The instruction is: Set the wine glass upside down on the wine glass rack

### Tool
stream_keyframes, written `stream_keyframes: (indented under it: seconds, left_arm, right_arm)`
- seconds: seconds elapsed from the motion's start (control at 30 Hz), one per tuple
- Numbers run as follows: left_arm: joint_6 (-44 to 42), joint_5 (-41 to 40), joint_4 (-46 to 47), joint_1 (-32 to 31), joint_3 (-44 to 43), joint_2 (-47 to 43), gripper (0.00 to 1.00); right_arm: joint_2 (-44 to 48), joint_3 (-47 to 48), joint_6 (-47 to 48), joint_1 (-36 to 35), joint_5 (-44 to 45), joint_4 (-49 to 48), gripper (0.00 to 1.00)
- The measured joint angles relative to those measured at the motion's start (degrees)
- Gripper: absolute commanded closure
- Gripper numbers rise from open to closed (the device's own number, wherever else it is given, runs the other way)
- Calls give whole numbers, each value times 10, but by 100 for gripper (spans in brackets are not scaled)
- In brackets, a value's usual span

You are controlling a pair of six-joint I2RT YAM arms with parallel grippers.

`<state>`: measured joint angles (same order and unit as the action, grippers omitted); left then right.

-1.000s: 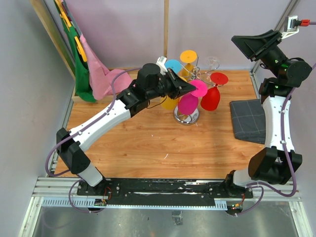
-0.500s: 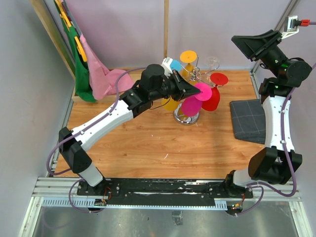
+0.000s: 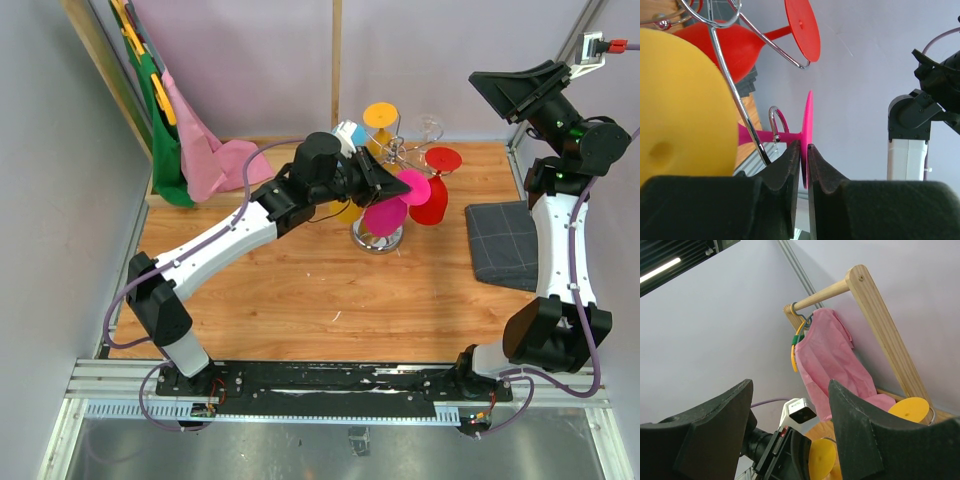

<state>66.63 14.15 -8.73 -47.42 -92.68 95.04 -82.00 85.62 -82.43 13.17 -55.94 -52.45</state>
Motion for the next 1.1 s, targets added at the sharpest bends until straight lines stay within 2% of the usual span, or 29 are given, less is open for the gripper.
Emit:
stream_keyframes:
  seconds: [0.1, 0.5, 1.03, 1.1]
  left_arm:
    - [0, 5, 1, -3, 0, 0, 75]
    - [-3, 14, -6, -8, 10, -15, 70]
    - [-12, 14, -17, -8, 101, -91, 60]
    - [-24, 14, -18, -8, 105, -101, 60]
  right_arm:
    - [0, 0, 0, 0, 0, 0, 36]
    - [-1, 0, 0, 0, 0, -1, 36]
    - [-1, -9, 0, 0, 2, -2, 36]
    - [-1, -9, 1, 0, 2, 1, 33]
